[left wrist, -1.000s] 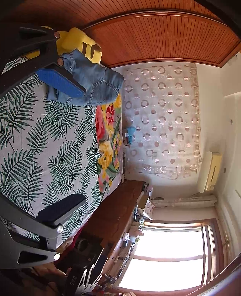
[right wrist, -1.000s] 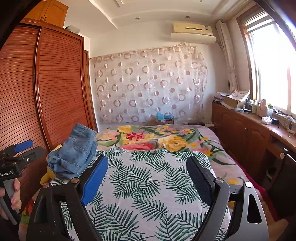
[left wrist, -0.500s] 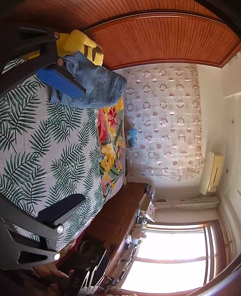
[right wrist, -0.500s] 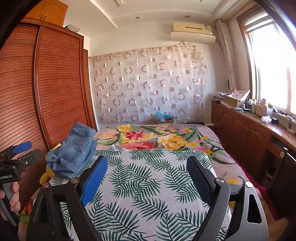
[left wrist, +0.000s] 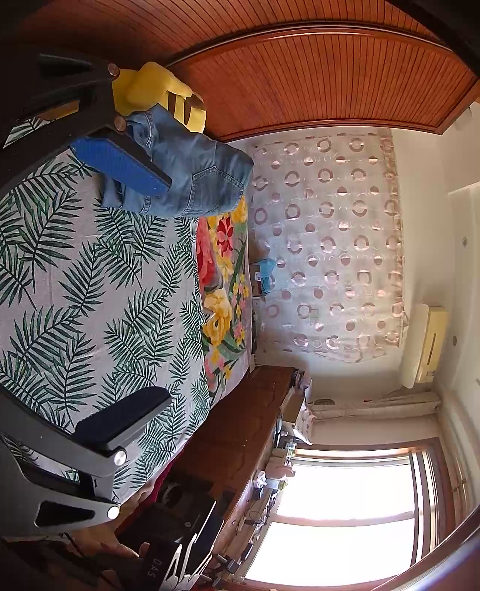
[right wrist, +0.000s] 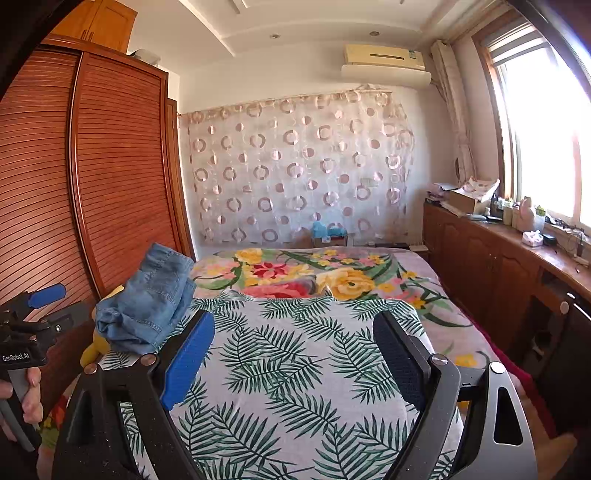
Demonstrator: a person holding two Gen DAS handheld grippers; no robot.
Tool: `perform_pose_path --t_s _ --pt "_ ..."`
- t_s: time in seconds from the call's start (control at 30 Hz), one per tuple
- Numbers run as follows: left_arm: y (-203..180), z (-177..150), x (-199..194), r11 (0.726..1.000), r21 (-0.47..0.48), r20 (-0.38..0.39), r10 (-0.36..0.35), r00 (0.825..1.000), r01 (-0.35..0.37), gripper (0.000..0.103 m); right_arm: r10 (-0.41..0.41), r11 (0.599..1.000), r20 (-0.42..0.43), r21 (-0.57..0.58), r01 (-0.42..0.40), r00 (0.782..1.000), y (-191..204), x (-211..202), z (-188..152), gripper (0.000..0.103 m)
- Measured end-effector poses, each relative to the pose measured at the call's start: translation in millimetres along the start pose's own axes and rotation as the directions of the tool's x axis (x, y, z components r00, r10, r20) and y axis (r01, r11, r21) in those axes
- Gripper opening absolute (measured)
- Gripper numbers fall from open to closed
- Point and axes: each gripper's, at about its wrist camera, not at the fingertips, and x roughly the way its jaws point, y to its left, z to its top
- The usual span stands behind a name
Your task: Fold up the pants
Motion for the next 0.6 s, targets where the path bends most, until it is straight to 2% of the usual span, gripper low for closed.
perform_pose_path --t_s 0.6 --pt "-1.6 0.1 0.6 1.000 0.002 -0.001 0.001 1.000 -0.001 0.103 0.001 1.000 0.002 -0.001 -0.001 1.000 -2.5 -0.7 -0.4 0.089"
